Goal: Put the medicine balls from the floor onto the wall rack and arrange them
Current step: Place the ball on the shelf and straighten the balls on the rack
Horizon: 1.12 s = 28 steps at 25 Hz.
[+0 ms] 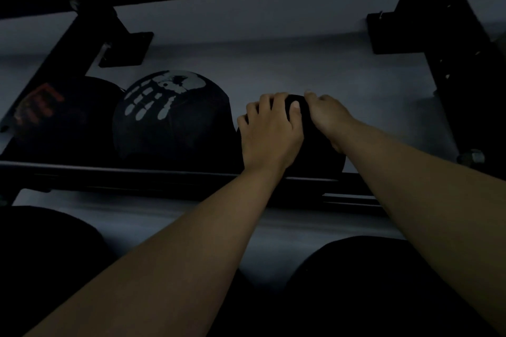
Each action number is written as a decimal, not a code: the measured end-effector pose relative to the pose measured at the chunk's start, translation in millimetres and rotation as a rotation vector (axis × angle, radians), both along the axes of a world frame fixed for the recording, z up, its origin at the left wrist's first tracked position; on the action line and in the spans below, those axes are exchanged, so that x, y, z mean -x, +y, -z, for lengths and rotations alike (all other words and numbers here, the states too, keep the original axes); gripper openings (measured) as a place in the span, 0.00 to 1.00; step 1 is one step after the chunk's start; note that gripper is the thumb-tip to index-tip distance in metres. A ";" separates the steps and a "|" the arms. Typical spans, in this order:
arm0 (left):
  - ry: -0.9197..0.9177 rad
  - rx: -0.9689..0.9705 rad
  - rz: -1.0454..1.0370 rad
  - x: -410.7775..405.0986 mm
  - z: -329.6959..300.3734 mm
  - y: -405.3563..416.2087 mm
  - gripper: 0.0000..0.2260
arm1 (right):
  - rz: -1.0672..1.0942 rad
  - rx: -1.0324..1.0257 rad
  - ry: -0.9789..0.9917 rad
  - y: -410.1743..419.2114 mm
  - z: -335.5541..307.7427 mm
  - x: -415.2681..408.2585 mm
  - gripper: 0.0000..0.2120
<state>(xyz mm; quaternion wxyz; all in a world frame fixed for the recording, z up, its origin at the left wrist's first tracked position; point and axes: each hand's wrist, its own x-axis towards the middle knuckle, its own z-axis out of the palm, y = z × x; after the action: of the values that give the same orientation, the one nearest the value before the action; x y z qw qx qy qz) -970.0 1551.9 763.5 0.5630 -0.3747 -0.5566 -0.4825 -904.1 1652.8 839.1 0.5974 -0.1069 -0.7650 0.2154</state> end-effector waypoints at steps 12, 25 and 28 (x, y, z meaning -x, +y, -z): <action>0.067 0.213 -0.068 4.9 -0.4 -27.1 0.22 | 0.026 -0.236 0.033 -0.6 18.6 -9.9 0.29; 0.077 0.185 -0.269 86.4 -24.9 -172.3 0.19 | 0.156 -0.416 -0.024 -113.4 16.3 29.5 0.20; -0.074 0.148 -0.185 133.6 -19.5 -213.7 0.22 | 0.106 -0.450 -0.031 -156.9 13.3 72.5 0.20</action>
<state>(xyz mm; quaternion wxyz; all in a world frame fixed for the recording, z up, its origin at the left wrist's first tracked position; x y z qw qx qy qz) -1103.7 1338.2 783.0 0.5553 -0.3441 -0.6431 -0.3995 -976.6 1495.9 825.8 0.6048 -0.0145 -0.7962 0.0060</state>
